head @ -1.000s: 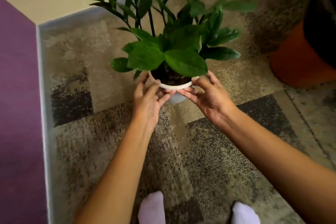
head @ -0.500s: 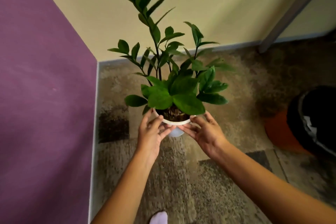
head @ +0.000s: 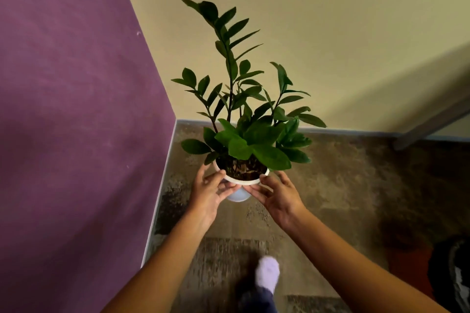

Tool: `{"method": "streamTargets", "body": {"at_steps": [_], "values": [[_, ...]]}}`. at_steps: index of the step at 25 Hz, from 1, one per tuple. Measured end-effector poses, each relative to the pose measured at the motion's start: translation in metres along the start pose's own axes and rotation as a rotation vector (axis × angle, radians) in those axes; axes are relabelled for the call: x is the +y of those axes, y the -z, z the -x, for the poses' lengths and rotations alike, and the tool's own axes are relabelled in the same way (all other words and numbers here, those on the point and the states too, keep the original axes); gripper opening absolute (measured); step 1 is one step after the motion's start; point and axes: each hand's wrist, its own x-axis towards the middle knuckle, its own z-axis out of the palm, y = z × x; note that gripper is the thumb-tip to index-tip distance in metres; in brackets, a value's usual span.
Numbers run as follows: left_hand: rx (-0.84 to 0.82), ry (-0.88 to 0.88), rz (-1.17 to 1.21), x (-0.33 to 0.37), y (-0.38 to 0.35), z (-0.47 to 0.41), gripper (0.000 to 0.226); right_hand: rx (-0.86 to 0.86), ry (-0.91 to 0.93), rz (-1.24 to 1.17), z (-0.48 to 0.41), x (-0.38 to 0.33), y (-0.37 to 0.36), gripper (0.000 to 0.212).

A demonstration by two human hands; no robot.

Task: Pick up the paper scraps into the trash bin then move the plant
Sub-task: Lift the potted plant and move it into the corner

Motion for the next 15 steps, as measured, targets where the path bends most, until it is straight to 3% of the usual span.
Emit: {"method": "streamTargets", "body": {"at_steps": [7, 15], "values": [[0.104, -0.03, 0.038, 0.026, 0.012, -0.099, 0.048, -0.042, -0.116, 0.124, -0.111, -0.014, -0.051, 0.041], [0.234, -0.029, 0.073, 0.028, 0.063, -0.205, 0.045, -0.033, -0.242, 0.252, -0.243, 0.032, -0.091, 0.053]]}}
